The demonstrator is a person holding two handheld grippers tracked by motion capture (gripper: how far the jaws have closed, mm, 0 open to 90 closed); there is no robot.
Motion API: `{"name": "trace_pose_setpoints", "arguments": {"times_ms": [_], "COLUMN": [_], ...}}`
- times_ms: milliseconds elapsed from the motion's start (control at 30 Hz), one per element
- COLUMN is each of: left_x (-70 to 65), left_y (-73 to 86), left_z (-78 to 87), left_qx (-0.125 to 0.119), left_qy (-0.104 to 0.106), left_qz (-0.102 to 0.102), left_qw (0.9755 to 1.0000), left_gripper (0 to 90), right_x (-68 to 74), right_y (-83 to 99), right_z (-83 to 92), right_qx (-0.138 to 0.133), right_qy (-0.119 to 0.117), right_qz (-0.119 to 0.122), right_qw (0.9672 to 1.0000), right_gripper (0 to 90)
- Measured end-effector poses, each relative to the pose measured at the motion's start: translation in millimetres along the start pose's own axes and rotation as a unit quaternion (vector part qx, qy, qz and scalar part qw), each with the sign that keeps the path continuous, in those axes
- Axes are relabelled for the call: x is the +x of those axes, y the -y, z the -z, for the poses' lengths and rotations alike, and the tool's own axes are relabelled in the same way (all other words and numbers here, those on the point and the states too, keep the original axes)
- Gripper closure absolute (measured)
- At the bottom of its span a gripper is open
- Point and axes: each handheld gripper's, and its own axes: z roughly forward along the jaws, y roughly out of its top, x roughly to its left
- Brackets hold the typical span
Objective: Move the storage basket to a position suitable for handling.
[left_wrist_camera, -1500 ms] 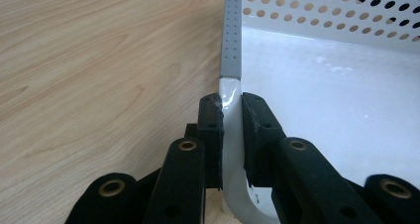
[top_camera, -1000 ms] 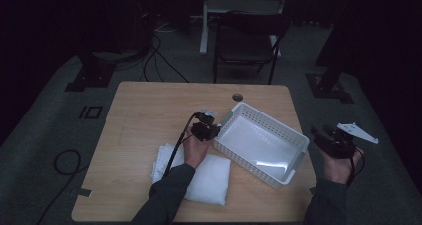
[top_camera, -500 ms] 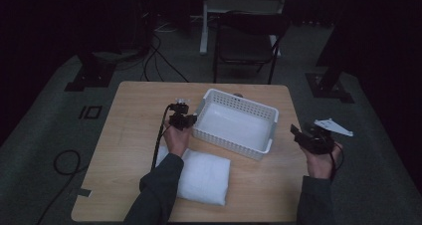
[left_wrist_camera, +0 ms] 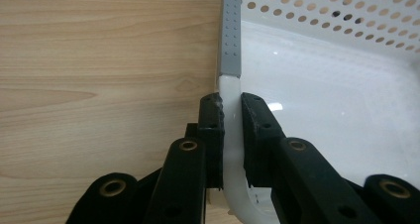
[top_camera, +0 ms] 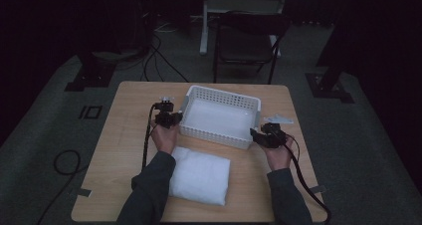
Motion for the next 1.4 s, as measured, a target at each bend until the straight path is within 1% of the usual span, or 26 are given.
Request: {"name": "trace_pose_setpoints", "arguments": {"times_ms": [67,133,200,233,267,300,333,400,533,600,667,767,833,933,1067,1133,1267,1400], "left_x": [2.8,4.4,6.9,8.0,9.0,9.7,9.9,10.9,12.6,14.0,15.6,17.8,18.7,20.3,22.9,23.6,23.1,22.3], "left_y": [0.3,0.6,1.1,1.3,1.6,2.0,2.6,4.1,8.1,11.2,14.3,18.3,21.2,25.6,30.2,31.1,31.0,31.6], "left_z": [1.4,2.9,4.3,4.8,4.8,5.1,6.1,8.1,14.4,17.7,20.7,24.6,27.1,31.0,34.5,34.7,34.1,34.0], "left_qx": [0.003,0.006,0.013,0.019,0.027,0.033,0.034,0.036,0.041,0.043,0.042,0.042,0.039,0.036,0.029,0.026,0.024,0.021], "left_qy": [0.003,0.004,0.013,0.018,0.028,0.033,0.033,0.039,0.043,0.042,0.042,0.036,0.035,0.033,0.033,0.034,0.029,0.023], "left_qz": [-0.004,-0.008,-0.01,-0.01,-0.011,-0.016,-0.022,-0.026,-0.043,-0.052,-0.055,-0.063,-0.062,-0.063,-0.058,-0.053,-0.054,-0.054], "left_qw": [1.0,0.9999,0.9998,0.9996,0.9992,0.9988,0.9986,0.9983,0.9973,0.9969,0.9967,0.9965,0.9967,0.9968,0.9974,0.9977,0.9979,0.9981], "left_gripper": [79.6,79.2,78.2,77.4,75.3,73.0,72.6,71.5,67.6,66.7,66.8,69.4,70.0,69.5,68.9,68.9,68.9,69.0], "right_x": [3.8,7.0,7.8,7.0,6.0,5.0,4.3,3.2,2.1,0.3,-1.7,-1.1,-0.5,-1.6,-2.1,-2.1,-3.1,-3.6], "right_y": [0.9,1.9,2.2,1.8,0.9,-0.3,-1.5,-3.7,-7.5,-9.5,-11.8,-15.3,-17.3,-20.1,-23.5,-25.0,-25.6,-25.9], "right_z": [-3.2,-6.2,-8.5,-9.1,-9.5,-10.0,-10.7,-12.0,-14.9,-17.6,-20.7,-24.4,-26.8,-30.7,-34.9,-36.7,-38.2,-38.5], "right_qx": [0.007,0.016,0.02,0.021,0.022,0.023,0.023,0.02,0.016,0.014,0.012,0.012,0.011,0.009,0.008,0.008,0.006,0.006], "right_qy": [-0.008,-0.01,-0.008,-0.009,-0.011,-0.011,-0.01,-0.009,-0.009,-0.015,-0.023,-0.022,-0.022,-0.031,-0.04,-0.042,-0.046,-0.049], "right_qz": [0.001,0.008,0.009,0.006,0.002,0.002,0.003,0.005,0.017,0.018,0.016,0.019,0.022,0.014,0.005,0.004,-0.003,-0.005], "right_qw": [0.9999,0.9998,0.9997,0.9997,0.9997,0.9997,0.9997,0.9997,0.9997,0.9996,0.9995,0.9995,0.9995,0.9994,0.9991,0.9991,0.9989,0.9988], "right_gripper": [54.9,57.7,58.1,58.9,59.6,60.5,61.5,63.7,66.1,66.8,67.7,68.8,69.4,70.5,71.6,71.9,72.2,72.2]}}
